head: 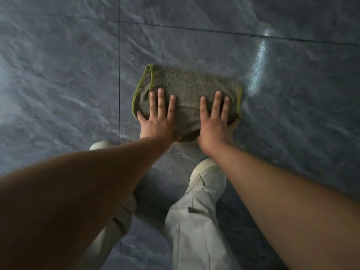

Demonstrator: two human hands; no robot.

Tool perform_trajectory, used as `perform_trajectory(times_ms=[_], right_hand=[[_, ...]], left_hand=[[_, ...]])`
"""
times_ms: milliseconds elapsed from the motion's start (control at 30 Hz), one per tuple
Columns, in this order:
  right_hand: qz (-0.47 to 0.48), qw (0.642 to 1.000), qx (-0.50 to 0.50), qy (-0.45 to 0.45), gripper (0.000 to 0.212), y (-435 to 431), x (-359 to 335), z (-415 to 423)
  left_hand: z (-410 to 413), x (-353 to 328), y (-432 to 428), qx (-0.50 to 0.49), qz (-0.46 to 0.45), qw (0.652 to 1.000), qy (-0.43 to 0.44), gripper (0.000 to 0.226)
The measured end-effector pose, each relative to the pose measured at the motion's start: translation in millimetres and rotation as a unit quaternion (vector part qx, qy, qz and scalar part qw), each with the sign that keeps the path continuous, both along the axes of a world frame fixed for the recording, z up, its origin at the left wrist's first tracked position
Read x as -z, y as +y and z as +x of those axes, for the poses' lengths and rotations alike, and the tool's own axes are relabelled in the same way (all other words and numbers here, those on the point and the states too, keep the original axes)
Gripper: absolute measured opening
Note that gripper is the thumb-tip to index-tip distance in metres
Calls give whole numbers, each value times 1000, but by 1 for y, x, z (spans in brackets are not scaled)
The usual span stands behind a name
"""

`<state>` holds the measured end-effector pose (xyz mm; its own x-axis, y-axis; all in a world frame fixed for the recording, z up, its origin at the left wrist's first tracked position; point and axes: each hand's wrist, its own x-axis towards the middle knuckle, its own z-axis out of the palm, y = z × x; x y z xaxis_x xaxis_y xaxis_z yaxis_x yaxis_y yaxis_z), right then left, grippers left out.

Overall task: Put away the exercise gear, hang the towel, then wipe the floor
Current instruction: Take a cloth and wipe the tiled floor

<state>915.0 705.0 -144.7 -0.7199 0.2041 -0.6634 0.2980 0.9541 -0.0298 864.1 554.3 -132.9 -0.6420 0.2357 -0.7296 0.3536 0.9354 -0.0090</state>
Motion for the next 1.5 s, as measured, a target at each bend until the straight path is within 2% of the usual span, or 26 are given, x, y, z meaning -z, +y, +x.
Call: perform_trajectory(times_ms=[100, 333, 433, 567, 700, 900, 1067, 1200, 1367, 1500], right_hand=[[-2, 1000, -1, -5, 88, -13, -5, 15], [-54, 998, -4, -35, 96, -7, -26, 23], [-68, 997, 5, -29, 92, -3, -38, 13], [-45, 998, -1, 36, 84, 4, -42, 1], [-24, 999, -33, -9, 83, 6, -34, 4], [12, 999, -35, 29, 67, -4, -24, 26], [-10, 998, 9, 65, 52, -15, -24, 42], [-30, 995, 42, 80, 39, -18, -20, 44], [-66, 990, 56, 108, 36, -15, -31, 39], [-79, 990, 42, 113, 38, -17, -69, 30]], left_hand=[[15, -3, -10, -14, 7, 1000, -12, 124], [25, -17, -29, -17, 55, 998, -36, 101], [15, -24, -33, -12, 79, 997, -16, 91], [-4, -30, -36, 27, 108, 993, 42, 79], [-22, -23, -44, 82, 117, 989, 34, 60], [-16, -10, -61, 101, 142, 983, 58, 67], [-9, -7, -77, 112, 163, 978, 68, 48], [-5, -7, -80, 96, 179, 977, 70, 41], [-3, -22, -83, 57, 207, 975, 60, 41], [-2, -55, -97, 39, 251, 964, 74, 44]])
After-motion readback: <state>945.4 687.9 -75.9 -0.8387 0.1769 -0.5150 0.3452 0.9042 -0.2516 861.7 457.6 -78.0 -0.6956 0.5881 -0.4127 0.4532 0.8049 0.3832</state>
